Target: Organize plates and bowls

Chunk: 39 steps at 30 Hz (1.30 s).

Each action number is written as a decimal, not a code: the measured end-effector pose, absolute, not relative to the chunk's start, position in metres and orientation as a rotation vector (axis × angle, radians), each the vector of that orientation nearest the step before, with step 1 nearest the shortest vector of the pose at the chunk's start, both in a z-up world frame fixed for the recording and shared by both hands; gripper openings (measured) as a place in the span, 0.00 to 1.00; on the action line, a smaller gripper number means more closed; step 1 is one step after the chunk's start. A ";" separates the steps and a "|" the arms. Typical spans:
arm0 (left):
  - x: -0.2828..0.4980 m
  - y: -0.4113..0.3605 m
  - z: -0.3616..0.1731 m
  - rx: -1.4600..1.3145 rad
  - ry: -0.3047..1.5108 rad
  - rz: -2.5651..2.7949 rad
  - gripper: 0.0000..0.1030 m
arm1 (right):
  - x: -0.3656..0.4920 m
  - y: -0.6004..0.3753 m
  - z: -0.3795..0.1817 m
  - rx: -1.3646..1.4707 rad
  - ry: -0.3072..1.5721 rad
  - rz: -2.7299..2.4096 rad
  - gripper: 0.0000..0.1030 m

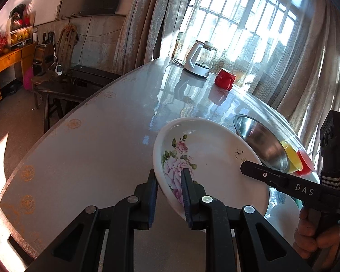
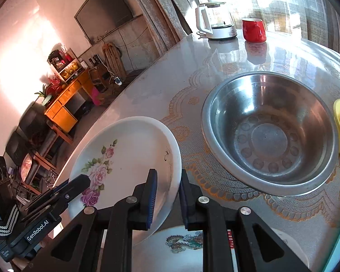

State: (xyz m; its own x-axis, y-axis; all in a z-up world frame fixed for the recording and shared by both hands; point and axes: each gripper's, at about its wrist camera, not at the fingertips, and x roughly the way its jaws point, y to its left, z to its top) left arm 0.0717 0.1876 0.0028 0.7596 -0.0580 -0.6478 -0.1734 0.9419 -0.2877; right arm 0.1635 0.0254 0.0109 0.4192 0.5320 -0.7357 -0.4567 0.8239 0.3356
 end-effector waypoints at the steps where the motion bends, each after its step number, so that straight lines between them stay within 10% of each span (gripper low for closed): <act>1: 0.071 0.184 0.006 -0.336 0.705 0.054 0.20 | 0.160 0.021 0.013 0.098 0.947 0.618 0.18; 39: 0.093 -0.120 0.024 -0.029 0.798 -0.431 0.21 | 0.049 -0.284 0.025 0.409 0.759 0.049 0.20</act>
State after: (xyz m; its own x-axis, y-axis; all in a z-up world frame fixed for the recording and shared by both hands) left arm 0.0930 -0.1204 0.0236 0.6158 -0.3851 -0.6874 0.3636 0.9129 -0.1857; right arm 0.0490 -0.2838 0.0245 0.7280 0.1892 -0.6589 0.1026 0.9202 0.3777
